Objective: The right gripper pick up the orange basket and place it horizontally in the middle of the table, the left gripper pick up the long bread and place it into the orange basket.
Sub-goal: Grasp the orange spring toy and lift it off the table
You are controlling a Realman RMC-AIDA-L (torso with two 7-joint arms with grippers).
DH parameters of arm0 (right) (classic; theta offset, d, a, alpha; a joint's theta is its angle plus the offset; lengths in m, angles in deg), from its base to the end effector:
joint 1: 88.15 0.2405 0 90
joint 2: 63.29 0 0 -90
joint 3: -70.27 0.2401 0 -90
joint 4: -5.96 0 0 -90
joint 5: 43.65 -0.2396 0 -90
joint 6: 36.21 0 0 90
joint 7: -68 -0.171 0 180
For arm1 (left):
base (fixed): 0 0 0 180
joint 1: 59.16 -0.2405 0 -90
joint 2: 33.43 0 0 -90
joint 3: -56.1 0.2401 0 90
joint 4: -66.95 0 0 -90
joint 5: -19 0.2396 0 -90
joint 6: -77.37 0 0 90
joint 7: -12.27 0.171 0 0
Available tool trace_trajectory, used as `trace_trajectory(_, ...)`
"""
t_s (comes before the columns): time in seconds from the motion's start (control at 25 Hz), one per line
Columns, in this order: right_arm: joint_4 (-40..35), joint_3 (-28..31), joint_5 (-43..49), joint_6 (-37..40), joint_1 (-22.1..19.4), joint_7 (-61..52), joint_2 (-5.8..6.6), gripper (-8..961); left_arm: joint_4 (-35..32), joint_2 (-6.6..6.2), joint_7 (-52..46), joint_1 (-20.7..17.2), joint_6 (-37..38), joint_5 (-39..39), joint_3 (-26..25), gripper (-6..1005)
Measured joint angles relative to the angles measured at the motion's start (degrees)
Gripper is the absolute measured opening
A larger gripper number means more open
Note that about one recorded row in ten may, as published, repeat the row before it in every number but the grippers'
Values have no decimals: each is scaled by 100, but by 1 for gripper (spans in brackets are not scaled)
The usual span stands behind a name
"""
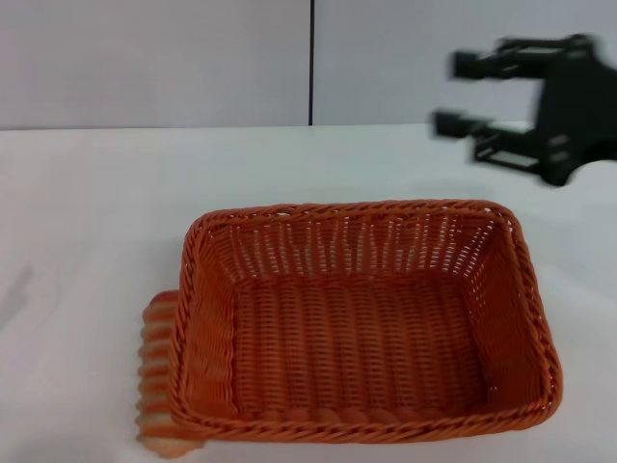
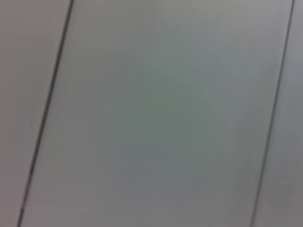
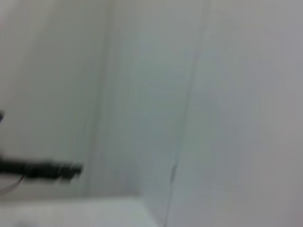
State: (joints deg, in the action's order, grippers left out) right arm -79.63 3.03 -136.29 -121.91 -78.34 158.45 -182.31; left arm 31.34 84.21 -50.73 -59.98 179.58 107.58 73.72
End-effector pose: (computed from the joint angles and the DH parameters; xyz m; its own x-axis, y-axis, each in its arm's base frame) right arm 0.1376 0.3267 0.0664 0.8338 0.0974 -0.5435 -0.1281 -0.9233 -0.3621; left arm -0.3902 0.1906 0.1116 0.5557 0.0358 0.8306 0.7610 -0.4243 -0.4908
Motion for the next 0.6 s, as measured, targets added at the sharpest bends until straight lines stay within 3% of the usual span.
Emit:
trace_trajectory(0.24, 1362, 796, -1248, -547, -333, 707, 1, 521, -1178, -41, -1146, 117, -21, 756, -3, 755)
trace_trajectory(0.36, 2507, 1449, -1781, -1035, -353, 1109, 7, 521, -2135, -172, -2051, 288, 121, 1616, 29, 755)
trace_trajectory(0.6, 3272, 1942, -1916, -1374, -369, 1402, 15, 521, -3102, -265, -2467, 540, 612, 2590, 55, 754)
